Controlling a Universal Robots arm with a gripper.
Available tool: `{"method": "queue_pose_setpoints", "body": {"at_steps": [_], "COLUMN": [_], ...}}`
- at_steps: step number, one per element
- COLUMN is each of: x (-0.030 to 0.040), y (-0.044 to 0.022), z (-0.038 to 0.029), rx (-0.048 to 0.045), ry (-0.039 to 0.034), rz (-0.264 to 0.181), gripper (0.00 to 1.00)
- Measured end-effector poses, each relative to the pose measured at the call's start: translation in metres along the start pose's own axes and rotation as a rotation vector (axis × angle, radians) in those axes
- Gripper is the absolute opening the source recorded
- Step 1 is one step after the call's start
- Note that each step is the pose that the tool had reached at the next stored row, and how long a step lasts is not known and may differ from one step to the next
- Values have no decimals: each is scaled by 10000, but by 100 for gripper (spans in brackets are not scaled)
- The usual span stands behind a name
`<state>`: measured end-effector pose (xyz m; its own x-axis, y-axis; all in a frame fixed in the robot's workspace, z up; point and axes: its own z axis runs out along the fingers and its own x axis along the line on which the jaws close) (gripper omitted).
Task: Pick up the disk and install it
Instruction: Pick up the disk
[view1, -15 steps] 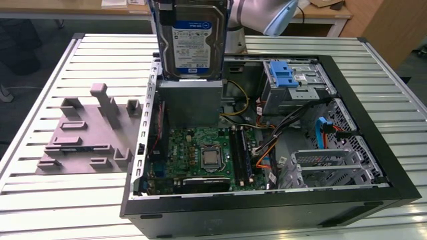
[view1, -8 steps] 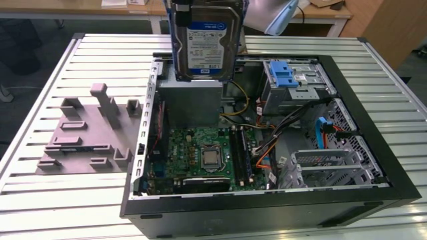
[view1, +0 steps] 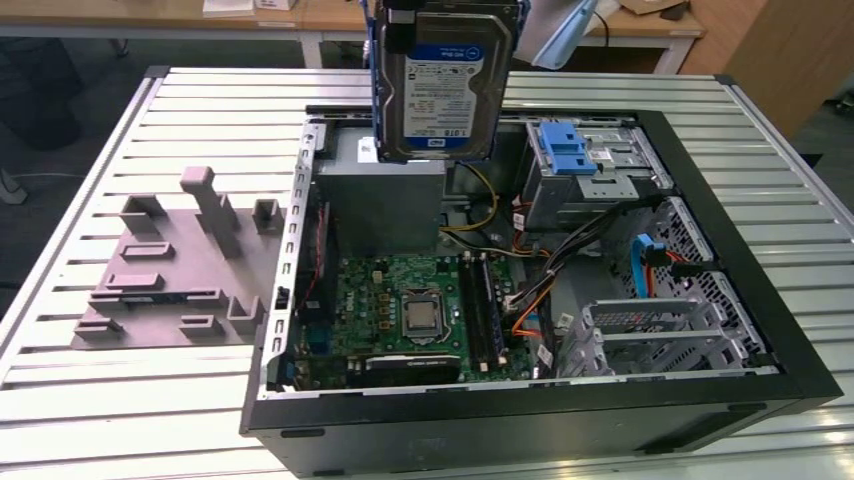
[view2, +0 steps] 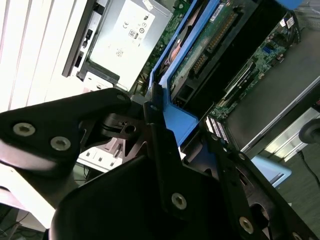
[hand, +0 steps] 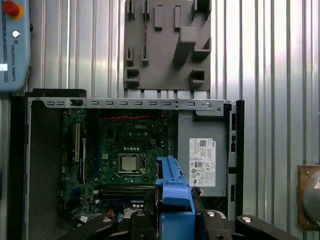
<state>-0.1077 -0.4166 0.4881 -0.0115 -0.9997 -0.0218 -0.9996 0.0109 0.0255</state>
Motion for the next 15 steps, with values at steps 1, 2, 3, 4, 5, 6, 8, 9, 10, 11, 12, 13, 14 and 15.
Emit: {"method": "queue_pose_setpoints", "body": {"at_steps": [1, 2, 3, 4, 5, 6, 8, 9, 10, 11, 12, 13, 14, 15], "x": [0, 0, 0, -1, -1, 0, 0, -1, -1, -2, -1, -2, -2, -2], "y": [-1, -1, -1, -1, -1, -2, -3, -9, -20, -42, -70, -98, -128, -156], "z": [0, 0, 1, 0, 0, 0, 0, 0, 0, 0, -1, -2, -3, -3], "rx": [0, 0, 1, 0, 0, 1, 0, 0, 0, 1, 1, 0, 1, 1], "ry": [-1, -1, -2, -1, -1, 0, 0, 0, -1, -1, -1, 0, -1, -1], "rz": [0, 1, 1, 1, 1, 1, 1, -1, -1, 1, 1, 1, 1, 0], "gripper": [36, 36, 36, 36, 36, 36, 36, 36, 36, 36, 36, 36, 36, 36]}}
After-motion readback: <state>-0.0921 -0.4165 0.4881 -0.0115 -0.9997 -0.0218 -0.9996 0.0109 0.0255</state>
